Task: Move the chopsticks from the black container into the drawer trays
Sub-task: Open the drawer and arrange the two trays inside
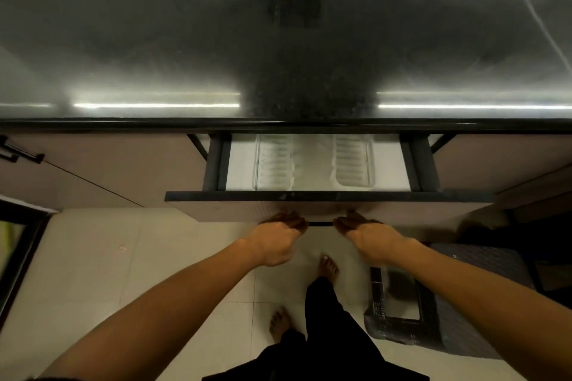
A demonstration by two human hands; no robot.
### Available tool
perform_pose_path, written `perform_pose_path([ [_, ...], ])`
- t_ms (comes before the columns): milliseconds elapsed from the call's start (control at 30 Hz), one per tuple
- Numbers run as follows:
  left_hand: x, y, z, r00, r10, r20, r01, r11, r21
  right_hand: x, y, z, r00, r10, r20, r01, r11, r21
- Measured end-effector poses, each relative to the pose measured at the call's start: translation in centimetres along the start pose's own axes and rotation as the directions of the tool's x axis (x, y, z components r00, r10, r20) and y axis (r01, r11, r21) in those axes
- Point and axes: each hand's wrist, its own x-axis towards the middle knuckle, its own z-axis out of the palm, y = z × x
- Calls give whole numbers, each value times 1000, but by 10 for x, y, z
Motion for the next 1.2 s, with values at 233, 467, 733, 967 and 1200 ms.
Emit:
perform_pose_path([
  [233, -36, 25, 26, 999, 25, 24, -26, 999, 23, -32, -26, 35, 1000, -18, -4, 18, 1000, 10],
  [467, -67, 41, 48, 995, 64, 76, -63, 998, -11, -57, -47, 71, 998, -42, -42, 43, 999, 31],
  [733, -83, 49, 56, 990, 106, 92, -102, 994, -43, -66, -57, 86, 998, -42, -41, 45, 996, 81],
  [967, -90, 57, 44, 986, 155, 60, -157, 987, 30, -69, -61, 85, 990, -19, -137, 38, 989, 142],
  [1200, -99, 68, 3, 824, 434, -363, -399, 901, 172, -83, -71, 48, 781, -149, -606, 215, 976, 37],
])
